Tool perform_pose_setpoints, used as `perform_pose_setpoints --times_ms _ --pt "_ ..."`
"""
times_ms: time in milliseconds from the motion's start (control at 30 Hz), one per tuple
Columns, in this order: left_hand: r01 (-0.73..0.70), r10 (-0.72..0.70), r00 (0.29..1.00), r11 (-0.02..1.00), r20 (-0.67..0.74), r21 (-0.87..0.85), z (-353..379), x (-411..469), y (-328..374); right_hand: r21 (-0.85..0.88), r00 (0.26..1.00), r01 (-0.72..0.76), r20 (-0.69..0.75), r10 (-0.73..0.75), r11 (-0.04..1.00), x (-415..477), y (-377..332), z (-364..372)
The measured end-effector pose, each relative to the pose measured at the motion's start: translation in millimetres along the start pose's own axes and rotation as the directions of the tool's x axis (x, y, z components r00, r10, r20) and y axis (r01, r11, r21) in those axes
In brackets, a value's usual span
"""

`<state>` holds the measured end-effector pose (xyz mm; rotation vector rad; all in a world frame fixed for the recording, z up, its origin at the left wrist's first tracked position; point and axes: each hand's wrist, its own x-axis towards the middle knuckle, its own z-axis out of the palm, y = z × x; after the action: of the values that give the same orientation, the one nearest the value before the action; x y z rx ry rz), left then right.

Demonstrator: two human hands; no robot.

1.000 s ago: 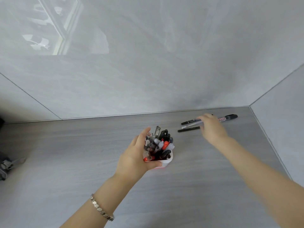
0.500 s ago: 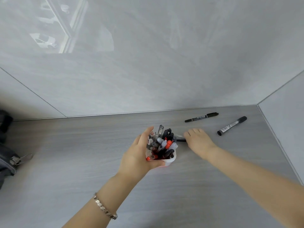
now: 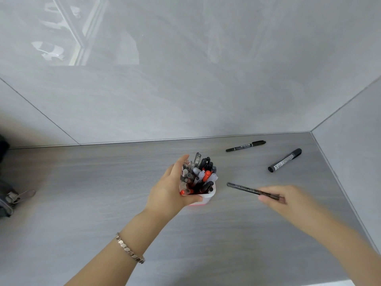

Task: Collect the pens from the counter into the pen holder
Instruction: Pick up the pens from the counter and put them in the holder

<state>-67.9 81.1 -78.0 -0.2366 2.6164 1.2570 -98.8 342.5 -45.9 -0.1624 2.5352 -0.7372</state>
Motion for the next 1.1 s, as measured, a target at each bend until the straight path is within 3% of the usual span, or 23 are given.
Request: perform_pose_setpoints --times_ms 67,200,433,500,567,633,733,867,1000,1100 --pt "-0.006 0.006 1.000 1.000 -0.001 0.004 0.1 -0.2 -0.2 -0.135 0.999 -0.008 0.048 0.014 0.991 -12.4 -12.8 -7.8" --pt "-0.010 0.010 1.000 1.000 -0.008 -0.001 -0.1 0.2 -1.5 -0.410 0.995 0.103 0.033 -0.098 0.906 -10.7 -57.4 -10.1" --pt "-0.032 0.032 0.999 0.999 -0.012 -0.015 1.1 0.7 -5.4 -0.685 0.963 0.269 0.166 -0.214 0.677 26.4 -104.3 36.0" --pt "-0.045 0.045 0.999 0.999 -0.001 -0.024 -0.6 0.6 -6.9 -0.598 0.957 0.285 0.221 -0.187 0.750 28.4 -103.2 38.5" --pt "-0.070 0.070 0.998 0.997 0.001 -0.038 -1.9 -0.5 -7.2 -0.385 0.948 0.274 0.264 -0.179 0.881 27.8 -97.0 27.8" --pt "-0.120 0.120 0.993 0.992 -0.017 -0.035 -1.3 -2.2 -5.7 -0.167 0.948 0.269 0.218 -0.230 0.949 25.6 -89.7 12.4" --pt "-0.208 0.208 0.976 0.978 -0.063 0.000 2.6 -2.4 -1.7 0.137 0.958 0.283 0.012 -0.287 0.949 20.7 -79.8 0.1" --pt "-0.259 0.258 0.960 0.966 -0.105 0.004 8.9 0.2 -2.9 0.418 0.944 0.312 -0.239 -0.228 0.853 21.4 -71.5 17.2" --pt "-0.239 0.239 0.966 0.971 -0.104 0.009 9.6 0.2 -1.6 0.415 0.858 0.425 -0.469 -0.210 0.805 26.0 -70.2 46.3" --pt "-0.222 0.223 0.969 0.975 -0.106 0.015 7.9 0.8 0.2 0.312 0.730 0.522 -0.645 -0.226 0.794 31.4 -68.9 66.7"
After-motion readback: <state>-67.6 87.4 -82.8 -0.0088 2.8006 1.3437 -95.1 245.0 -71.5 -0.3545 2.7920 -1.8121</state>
